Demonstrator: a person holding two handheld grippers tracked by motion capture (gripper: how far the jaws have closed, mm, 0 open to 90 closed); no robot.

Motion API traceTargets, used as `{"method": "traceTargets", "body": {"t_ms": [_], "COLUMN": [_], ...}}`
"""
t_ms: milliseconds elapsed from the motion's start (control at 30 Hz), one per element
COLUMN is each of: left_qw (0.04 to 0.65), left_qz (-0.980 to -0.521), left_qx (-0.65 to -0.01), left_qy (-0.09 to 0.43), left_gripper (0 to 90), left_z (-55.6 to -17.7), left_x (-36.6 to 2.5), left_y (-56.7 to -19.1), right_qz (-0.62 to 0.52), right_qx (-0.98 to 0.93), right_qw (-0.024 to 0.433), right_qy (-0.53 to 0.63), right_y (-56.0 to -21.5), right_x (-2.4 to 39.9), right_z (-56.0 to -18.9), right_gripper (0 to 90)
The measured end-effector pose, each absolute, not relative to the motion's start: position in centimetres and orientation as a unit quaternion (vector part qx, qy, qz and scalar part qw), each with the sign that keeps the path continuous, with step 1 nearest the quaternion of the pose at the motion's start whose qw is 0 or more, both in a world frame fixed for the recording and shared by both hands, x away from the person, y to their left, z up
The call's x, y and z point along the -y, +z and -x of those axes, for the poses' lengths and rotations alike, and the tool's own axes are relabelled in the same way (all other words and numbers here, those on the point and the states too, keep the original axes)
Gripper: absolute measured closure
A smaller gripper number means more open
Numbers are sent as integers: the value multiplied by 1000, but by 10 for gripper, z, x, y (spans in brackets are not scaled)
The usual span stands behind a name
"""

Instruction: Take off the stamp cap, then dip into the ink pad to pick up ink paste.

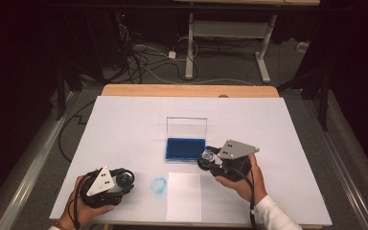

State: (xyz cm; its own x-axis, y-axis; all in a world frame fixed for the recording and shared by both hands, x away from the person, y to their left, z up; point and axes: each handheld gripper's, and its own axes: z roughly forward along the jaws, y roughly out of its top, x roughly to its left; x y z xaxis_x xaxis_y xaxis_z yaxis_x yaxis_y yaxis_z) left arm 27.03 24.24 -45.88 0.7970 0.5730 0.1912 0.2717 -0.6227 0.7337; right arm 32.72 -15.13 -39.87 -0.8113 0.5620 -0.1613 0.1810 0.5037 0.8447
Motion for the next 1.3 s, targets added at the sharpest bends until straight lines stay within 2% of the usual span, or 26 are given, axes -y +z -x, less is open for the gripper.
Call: {"method": "traceTargets", "body": {"t_ms": [700, 1000, 1300], "left_qw": [362, 365, 360], "left_qz": [-874, -872, -876], "left_qx": [-242, -243, -242], "left_qy": [215, 216, 212], "left_gripper": [366, 366, 366], "left_z": [-271, -269, -270], "left_x": [-244, -244, -244], "left_y": [-455, -454, -456], "right_qz": [-224, -213, -211], "right_qx": [-841, -850, -865], "right_qw": [219, 211, 197], "right_qy": [440, 433, 411], "right_y": [-381, -376, -391], "right_x": [140, 116, 83], "right_z": [-355, -370, -390], "right_gripper": [573, 573, 574]}}
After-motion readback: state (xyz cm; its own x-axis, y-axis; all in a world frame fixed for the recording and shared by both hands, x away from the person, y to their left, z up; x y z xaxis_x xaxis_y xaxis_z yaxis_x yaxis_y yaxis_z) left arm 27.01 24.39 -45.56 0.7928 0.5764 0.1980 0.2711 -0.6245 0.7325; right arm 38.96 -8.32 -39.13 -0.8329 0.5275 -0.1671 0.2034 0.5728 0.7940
